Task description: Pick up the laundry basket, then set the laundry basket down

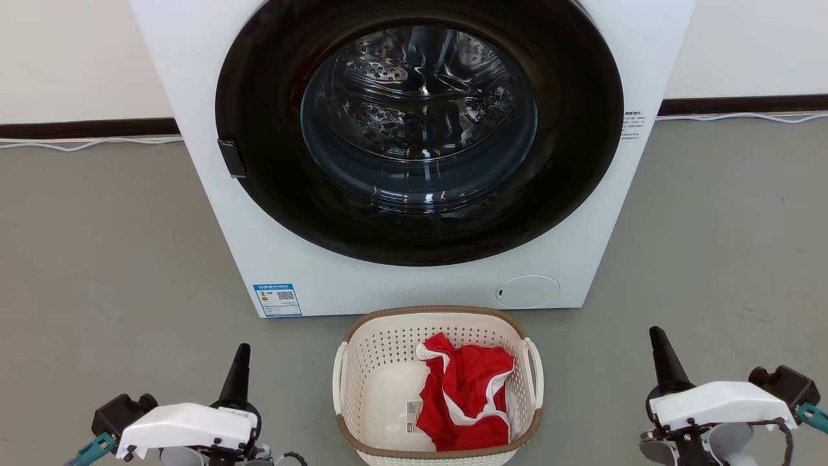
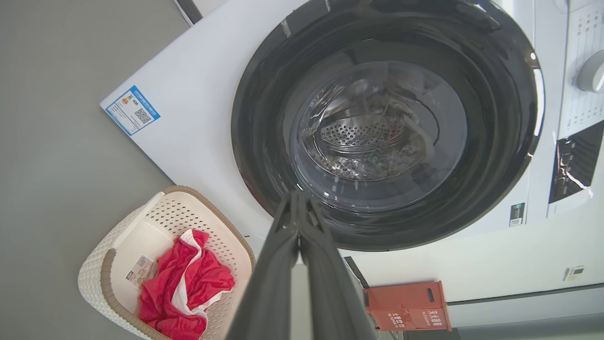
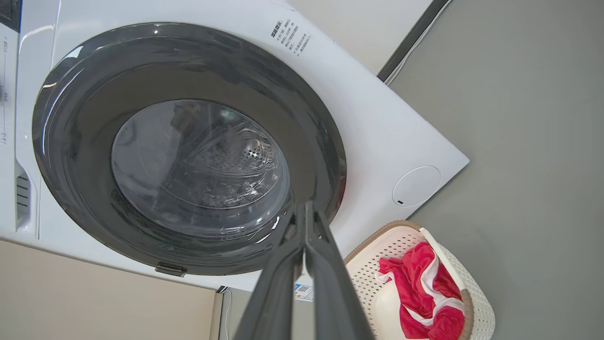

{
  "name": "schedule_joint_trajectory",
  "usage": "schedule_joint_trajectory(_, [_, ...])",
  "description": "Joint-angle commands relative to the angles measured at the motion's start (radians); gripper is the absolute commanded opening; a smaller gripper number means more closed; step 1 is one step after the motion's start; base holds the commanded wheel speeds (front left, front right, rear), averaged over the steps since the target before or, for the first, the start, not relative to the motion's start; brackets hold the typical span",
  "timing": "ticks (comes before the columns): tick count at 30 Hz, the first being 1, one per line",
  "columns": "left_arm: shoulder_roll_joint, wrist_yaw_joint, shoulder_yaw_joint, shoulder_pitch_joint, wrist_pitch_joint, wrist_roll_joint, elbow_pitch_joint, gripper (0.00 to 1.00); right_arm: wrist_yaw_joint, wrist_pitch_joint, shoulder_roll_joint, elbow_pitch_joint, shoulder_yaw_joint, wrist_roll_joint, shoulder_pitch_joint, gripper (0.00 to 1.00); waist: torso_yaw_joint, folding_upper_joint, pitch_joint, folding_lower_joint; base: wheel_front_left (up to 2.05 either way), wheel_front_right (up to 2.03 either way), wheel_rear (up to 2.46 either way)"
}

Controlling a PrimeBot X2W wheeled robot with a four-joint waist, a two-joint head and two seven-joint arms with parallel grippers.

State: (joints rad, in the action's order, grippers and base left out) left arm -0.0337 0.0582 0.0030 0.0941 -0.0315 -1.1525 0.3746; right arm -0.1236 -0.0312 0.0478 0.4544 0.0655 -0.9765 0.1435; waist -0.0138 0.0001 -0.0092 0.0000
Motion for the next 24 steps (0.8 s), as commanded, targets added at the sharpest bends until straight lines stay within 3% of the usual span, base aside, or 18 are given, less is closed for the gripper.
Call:
schedule_joint_trajectory(1, [-0.011,0.013,0.027,0.021,0.008,-0.032,-0.036,0.00,-0.005,0.010,0.003,-0.042,-0.007,-0.039,0.013,0.00,0.001,-0.0001,0.000,0.0000,0.00,0.00,0.00])
schedule_joint_trajectory(24, [-0.014,0.042,0.069,0.017,0.076,-0.242,-0.082,0.00,-0.006,0.077,0.003,-0.125,0.020,-0.333,-0.011,0.00,0.007,-0.0001,0.006,0.0000,0.00,0.00,0.00])
